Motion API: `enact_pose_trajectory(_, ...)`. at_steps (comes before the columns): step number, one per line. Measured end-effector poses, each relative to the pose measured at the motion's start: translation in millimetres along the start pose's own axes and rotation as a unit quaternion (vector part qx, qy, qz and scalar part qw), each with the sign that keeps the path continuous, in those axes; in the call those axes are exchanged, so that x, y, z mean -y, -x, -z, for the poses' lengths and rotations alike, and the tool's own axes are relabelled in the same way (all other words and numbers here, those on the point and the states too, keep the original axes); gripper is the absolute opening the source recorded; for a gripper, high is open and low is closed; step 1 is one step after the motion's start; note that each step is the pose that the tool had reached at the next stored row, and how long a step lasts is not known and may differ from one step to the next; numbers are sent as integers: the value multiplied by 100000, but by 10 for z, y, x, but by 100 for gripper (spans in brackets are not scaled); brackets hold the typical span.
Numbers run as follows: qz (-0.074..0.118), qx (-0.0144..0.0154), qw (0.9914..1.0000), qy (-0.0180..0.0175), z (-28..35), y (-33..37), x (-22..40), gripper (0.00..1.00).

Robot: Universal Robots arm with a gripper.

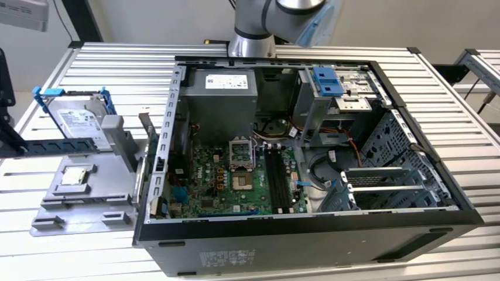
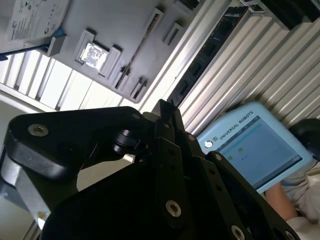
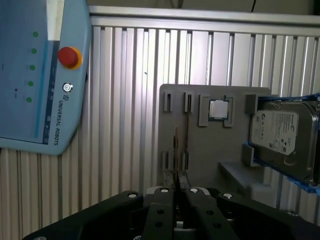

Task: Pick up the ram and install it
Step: 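Pick up the ram and move it above insertion slot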

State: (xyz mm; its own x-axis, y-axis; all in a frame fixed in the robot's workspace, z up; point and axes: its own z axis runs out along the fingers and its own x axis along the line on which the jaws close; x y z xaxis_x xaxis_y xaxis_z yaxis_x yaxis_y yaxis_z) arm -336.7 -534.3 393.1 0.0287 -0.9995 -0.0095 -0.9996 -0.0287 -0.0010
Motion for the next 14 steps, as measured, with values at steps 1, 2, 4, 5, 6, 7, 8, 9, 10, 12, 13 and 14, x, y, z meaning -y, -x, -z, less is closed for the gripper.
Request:
enact_pose_trajectory(1,-2,-7,100000,6,1,-1,36,0)
enact_pose_trajectory(2,-1,-9,100000,7,1,-2,72,0)
enact_pose_trajectory(4,0,-4,100000,5,0,-5,152,0)
enact_pose_trajectory(5,-1,-3,100000,5,0,-6,193,0)
enact_pose_trajectory(6,-1,-5,100000,9,0,-7,231,0)
enact_pose_trajectory(7,-2,-7,100000,11,0,-8,274,0)
enact_pose_trajectory(8,0,-5,100000,7,0,-9,314,0)
enact_pose_trajectory(9,-2,-4,100000,6,0,-10,349,0)
enact_pose_trajectory(10,-2,-2,100000,4,0,-11,386,0)
enact_pose_trajectory(12,-3,-7,100000,10,0,-13,459,0)
enact_pose_trajectory(13,-4,-4,100000,8,0,-14,493,0)
enact_pose_trajectory(14,-1,-3,100000,8,0,-16,531,0)
